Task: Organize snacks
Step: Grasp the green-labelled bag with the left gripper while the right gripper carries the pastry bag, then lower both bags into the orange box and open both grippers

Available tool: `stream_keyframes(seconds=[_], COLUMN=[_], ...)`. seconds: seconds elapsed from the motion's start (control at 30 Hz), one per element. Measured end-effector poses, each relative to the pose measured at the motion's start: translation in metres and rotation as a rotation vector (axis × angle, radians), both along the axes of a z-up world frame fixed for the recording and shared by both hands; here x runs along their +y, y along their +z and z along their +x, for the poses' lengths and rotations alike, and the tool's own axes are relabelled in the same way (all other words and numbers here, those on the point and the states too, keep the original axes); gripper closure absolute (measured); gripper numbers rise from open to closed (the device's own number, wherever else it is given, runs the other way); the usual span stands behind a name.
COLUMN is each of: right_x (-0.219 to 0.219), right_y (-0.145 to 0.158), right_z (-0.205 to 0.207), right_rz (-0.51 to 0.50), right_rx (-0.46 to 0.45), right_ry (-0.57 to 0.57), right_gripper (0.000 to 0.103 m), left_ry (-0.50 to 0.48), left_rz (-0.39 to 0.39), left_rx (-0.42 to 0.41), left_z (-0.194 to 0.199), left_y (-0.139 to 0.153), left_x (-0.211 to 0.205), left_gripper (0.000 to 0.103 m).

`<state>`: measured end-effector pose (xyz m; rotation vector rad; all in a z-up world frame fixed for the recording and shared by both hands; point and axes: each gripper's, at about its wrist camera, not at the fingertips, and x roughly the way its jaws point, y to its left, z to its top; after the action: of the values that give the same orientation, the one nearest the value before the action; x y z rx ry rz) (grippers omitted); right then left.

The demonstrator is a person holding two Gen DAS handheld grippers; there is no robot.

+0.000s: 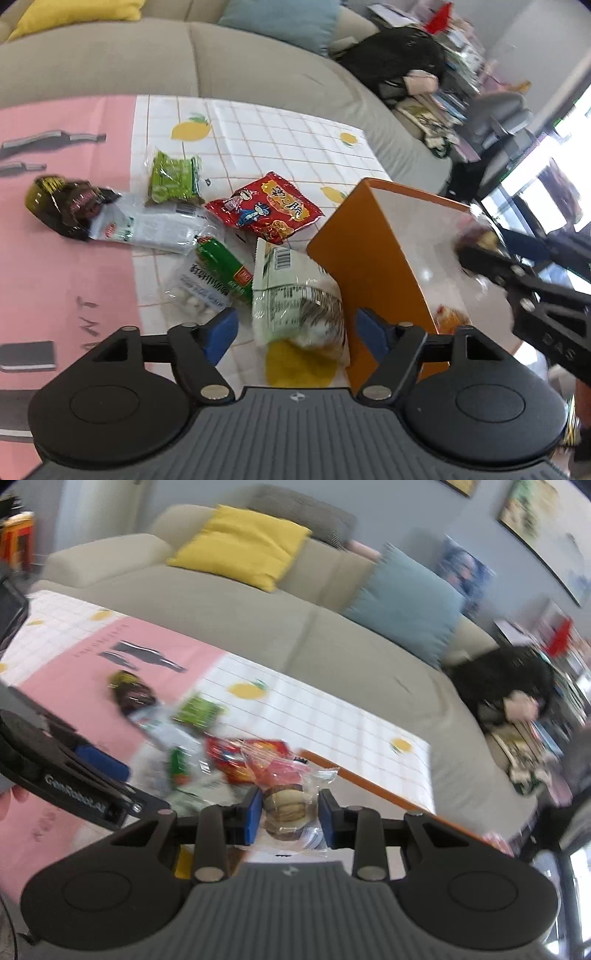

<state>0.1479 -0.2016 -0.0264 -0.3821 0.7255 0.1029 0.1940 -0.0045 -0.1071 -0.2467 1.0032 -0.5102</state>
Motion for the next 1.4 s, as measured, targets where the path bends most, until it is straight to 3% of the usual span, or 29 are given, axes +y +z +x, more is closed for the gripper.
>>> stream_keyframes(seconds=[0.33, 0.53, 0.63, 0.93, 1.1, 1.3, 1.4], right_x=[-0.044, -0.055, -0.058, -0.066, -0.071, -0.087, -0.095], right_y=[-0.051, -0.074, -0.079, -0.084, -0.082, -0.076, -0.075], right_z=[0.019, 0.034, 0.035, 0.032, 0.034, 0.044, 0.051], right_rz=[0.082, 0.256, 0.295, 0.301, 0.331, 0.383, 0.379], right_rx=[0.148, 0.254, 0.272, 0.286, 0.293, 0.299, 0.304], right_ry=[-0.075, -0.093, -0.101, -0.094, -0.092, -0.130, -0.150], right_gripper=[0.072, 0.071, 0.071, 0.071, 0.071, 0.071, 0.071], left_ry=[0.109, 0.158, 0.162, 0.158, 0.170, 0.163, 0.106], left_rz=[0.001, 0.068, 0.117, 0.102, 0.076, 0.040, 0.015], left_rx=[0.087, 0.104, 0.100, 0.085, 0.031, -0.111, -0.193], left_z=[0.015, 0.018, 0.018, 0.010, 0.000, -0.011, -0.012], left_y=[-0.028, -0.028, -0.029, -0.021, 0.001, 0.058, 0.088], left_x=[-0.024, -0.041, -0.049, -0.052, -0.040, -0.027, -0.035], left_gripper=[0.014, 0.014, 0.029, 0.061, 0.068, 0.069, 0.069])
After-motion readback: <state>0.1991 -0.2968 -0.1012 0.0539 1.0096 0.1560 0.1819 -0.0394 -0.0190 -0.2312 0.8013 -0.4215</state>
